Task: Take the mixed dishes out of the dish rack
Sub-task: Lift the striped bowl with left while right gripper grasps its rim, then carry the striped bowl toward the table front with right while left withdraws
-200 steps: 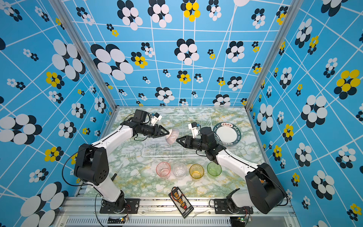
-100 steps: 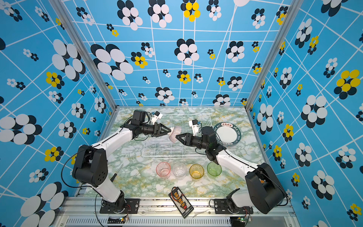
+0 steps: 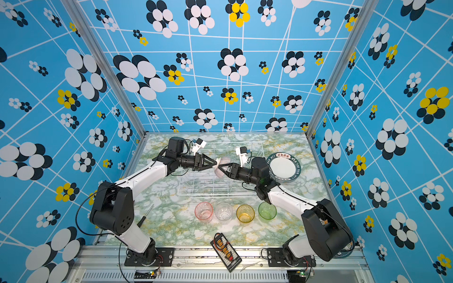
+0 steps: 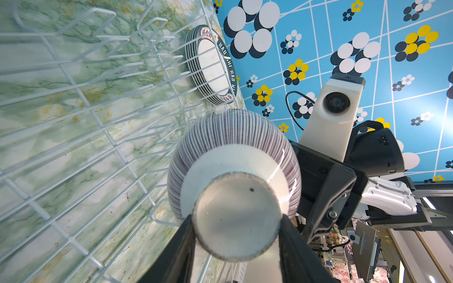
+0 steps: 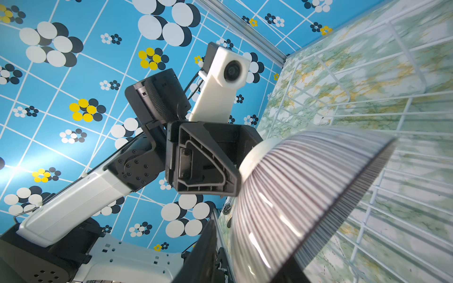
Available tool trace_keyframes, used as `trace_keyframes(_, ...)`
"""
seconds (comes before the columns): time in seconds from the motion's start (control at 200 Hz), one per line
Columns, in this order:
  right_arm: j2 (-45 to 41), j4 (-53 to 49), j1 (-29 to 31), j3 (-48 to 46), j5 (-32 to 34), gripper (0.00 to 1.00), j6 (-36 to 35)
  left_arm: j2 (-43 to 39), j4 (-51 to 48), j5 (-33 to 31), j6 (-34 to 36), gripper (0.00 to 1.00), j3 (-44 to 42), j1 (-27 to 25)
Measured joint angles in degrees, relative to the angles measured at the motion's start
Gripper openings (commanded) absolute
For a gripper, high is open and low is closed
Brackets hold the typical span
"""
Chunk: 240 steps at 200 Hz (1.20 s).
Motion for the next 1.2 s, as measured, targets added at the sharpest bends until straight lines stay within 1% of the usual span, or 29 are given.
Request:
trace_keyframes(0.265,0.26,2.73,-0.39,-0.22,0.04,0.21,2.21,0.00,0.90,0.44,-0.59,0.47,0.00,-0.15)
trace_keyframes(0.4,0.39,4.39,-0.96,-0.94,-0.02,0.17,3.30,0.00,1.33,0.39,-0.61,0.47,0.00,-0.42)
trace_keyframes(0.46,0.57,5.20,-0.98,-0.94,-0.07,0.13,3.80,0.00,1.60,0.44,-0.59,0.47,0.00,-0.42)
trace_keyframes(0.58,1.05,7.65,-1.07,-0.94,-0.68,0.00,4.94,-0.02,1.95,0.66,-1.05,0.47,0.00,-0.42)
trace_keyframes(0.69,2.54,7.96,-1.38,-0.94,-0.74,0.00,5.77,-0.26,2.05,0.70,-0.98,0.48,0.00,-0.50)
trace_keyframes(0.735,3.10,7.93,-1.38,-0.94,-1.01,0.00,6.12,-0.33,1.97,0.70,-0.94,0.53,0.00,-0.63)
trace_keyframes(0.78,3.52,7.89,-1.36,-0.94,-1.22,0.00,6.21,-0.37,1.86,0.61,-0.46,0.64,0.02,-0.74)
trace_keyframes(0.815,3.67,7.82,-1.38,-0.94,-1.36,0.00,6.27,-0.44,1.38,0.48,-0.04,0.69,0.04,-0.79)
trace_keyframes(0.86,3.69,7.56,-1.38,-0.94,-1.44,0.00,6.23,-0.55,0.22,-0.02,0.09,0.73,0.20,-0.79)
trace_keyframes(0.905,3.65,7.10,-1.38,-0.90,-1.66,0.00,5.90,-0.94,-1.60,-0.90,1.18,0.74,0.48,-0.72)
trace_keyframes(0.965,3.26,4.61,-1.36,-0.70,-1.88,0.00,4.74,-1.97,-4.39,-2.47,2.73,0.74,0.70,-0.37)
trace_keyframes(1.04,1.92,-1.84,-1.33,0.26,-2.08,0.00,1.53,-4.48,-8.39,-5.27,4.79,0.75,0.85,0.79)
trace_keyframes(1.135,-0.61,-14.03,-1.18,3.76,-1.86,0.00,-4.61,-9.79,-14.51,-10.97,7.78,0.75,1.22,2.91)
trace_keyframes(1.2,-2.45,-23.43,-0.79,7.65,-0.81,0.00,-9.90,-14.29,-19.06,-16.13,10.01,0.76,2.03,4.04)
